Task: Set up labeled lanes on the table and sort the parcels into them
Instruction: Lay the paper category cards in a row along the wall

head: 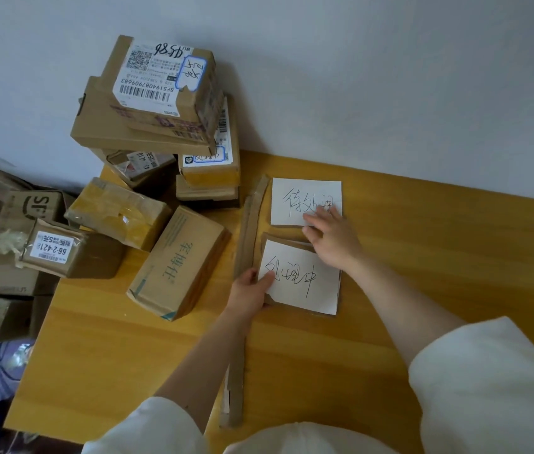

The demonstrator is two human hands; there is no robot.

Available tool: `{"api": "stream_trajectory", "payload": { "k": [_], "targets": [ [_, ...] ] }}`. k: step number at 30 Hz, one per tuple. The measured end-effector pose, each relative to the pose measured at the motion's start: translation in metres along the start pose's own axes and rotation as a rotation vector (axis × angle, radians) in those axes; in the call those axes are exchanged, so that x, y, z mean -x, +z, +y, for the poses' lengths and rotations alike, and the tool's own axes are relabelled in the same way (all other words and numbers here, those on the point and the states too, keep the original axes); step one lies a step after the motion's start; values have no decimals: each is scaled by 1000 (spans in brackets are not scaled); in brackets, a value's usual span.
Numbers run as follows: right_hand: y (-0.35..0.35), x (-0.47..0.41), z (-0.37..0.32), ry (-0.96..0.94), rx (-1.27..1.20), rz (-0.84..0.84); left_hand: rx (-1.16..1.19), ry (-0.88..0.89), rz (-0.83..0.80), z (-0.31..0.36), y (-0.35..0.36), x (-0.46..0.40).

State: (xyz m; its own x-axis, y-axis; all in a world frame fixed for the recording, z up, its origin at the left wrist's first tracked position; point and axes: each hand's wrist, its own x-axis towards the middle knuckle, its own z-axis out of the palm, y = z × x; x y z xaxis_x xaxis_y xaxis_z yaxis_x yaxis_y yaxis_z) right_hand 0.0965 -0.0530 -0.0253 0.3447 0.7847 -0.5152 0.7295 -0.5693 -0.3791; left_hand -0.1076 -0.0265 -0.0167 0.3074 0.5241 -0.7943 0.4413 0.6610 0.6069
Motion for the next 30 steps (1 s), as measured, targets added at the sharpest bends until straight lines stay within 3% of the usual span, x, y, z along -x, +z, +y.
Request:
{"api": "stream_trajectory", "payload": {
  "k": [7,26,30],
  "targets": [
    [-1,-21,-24,96,51,-94,4,2,-4,1,-2,-3],
    [-20,-42,-30,126,35,-95,84,-38,-19,12,-6,-1],
    [-24,-32,-30,89,-50,87,98,-34,-27,11,-8,2]
  ]
}}
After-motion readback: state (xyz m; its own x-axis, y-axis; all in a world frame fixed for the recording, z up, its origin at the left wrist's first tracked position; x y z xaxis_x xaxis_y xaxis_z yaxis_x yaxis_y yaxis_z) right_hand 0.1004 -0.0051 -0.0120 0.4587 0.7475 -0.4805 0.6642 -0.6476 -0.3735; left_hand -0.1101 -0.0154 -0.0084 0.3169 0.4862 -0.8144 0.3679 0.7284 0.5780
